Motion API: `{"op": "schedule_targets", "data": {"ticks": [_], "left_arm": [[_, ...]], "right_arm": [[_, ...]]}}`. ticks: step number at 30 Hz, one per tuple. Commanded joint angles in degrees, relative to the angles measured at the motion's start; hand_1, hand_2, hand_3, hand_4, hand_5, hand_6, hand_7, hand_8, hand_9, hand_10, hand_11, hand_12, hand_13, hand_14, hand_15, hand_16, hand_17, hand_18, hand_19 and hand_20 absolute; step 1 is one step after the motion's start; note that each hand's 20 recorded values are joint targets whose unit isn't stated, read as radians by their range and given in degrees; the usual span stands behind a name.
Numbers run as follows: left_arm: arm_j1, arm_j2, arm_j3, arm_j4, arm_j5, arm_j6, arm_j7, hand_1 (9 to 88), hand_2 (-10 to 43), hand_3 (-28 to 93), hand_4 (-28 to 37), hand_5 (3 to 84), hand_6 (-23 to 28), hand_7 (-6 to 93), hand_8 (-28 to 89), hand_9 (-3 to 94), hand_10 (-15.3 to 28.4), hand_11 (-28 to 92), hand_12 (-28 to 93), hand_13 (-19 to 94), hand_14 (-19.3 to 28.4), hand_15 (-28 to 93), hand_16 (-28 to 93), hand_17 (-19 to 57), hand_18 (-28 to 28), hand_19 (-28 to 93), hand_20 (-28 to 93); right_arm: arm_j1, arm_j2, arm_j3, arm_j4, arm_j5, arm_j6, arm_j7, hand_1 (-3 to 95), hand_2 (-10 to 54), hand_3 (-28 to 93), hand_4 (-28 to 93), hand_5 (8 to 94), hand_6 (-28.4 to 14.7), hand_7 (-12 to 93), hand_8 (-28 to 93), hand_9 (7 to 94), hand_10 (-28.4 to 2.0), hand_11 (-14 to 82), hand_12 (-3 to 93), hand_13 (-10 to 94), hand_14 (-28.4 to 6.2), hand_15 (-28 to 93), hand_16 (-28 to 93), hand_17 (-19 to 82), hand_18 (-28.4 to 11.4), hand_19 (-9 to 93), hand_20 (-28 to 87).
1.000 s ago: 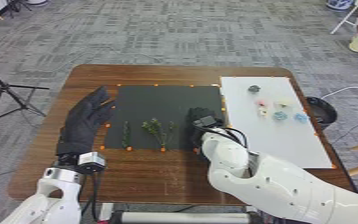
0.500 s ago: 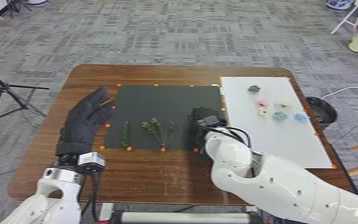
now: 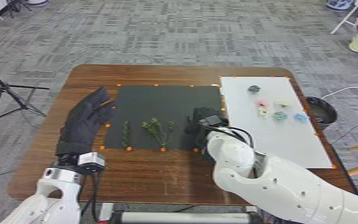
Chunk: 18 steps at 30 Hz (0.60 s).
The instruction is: Arrange flowers
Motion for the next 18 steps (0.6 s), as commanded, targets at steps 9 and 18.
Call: {"op": "schedule_targets", "data": {"ticks": [9, 18], "left_arm": [[1.6, -0.44, -1.47, -0.48, -0.29, 0.46, 0.78, 25.0, -1.8, 67, -24.6, 32.6, 3.0, 15.7, -7, 24.3, 11.8, 19, 20, 20, 13.9, 26, 6, -9.7, 19.9, 37, 13], [2.5, -0.51, -1.68, -0.96, -0.34, 1.09, 1.25, 25.0, -1.8, 67, -24.6, 32.6, 3.1, 15.6, -7, 24.3, 11.8, 19, 20, 20, 13.9, 26, 7, -9.7, 19.9, 37, 13]], "right_arm": [[-1.0, 3.2, 3.0, -5.3, -1.0, 1.6, -0.9, 18.0, -9.1, 75, -22, 76.0, -1.7, 39, -9, 85.0, -7.9, 58.6, 46.9, 82, -5.6, 84, 43, 56, -19.5, 93, 75], [0.4, 13.2, 11.9, -10.1, -0.9, 5.7, -2.9, 15.1, -5.2, 73, -20, 65.4, -5.2, 23, -7, 77.5, -13.2, 37.4, 33.1, 73, -9.9, 79, 42, 45, -21.6, 93, 69]]}}
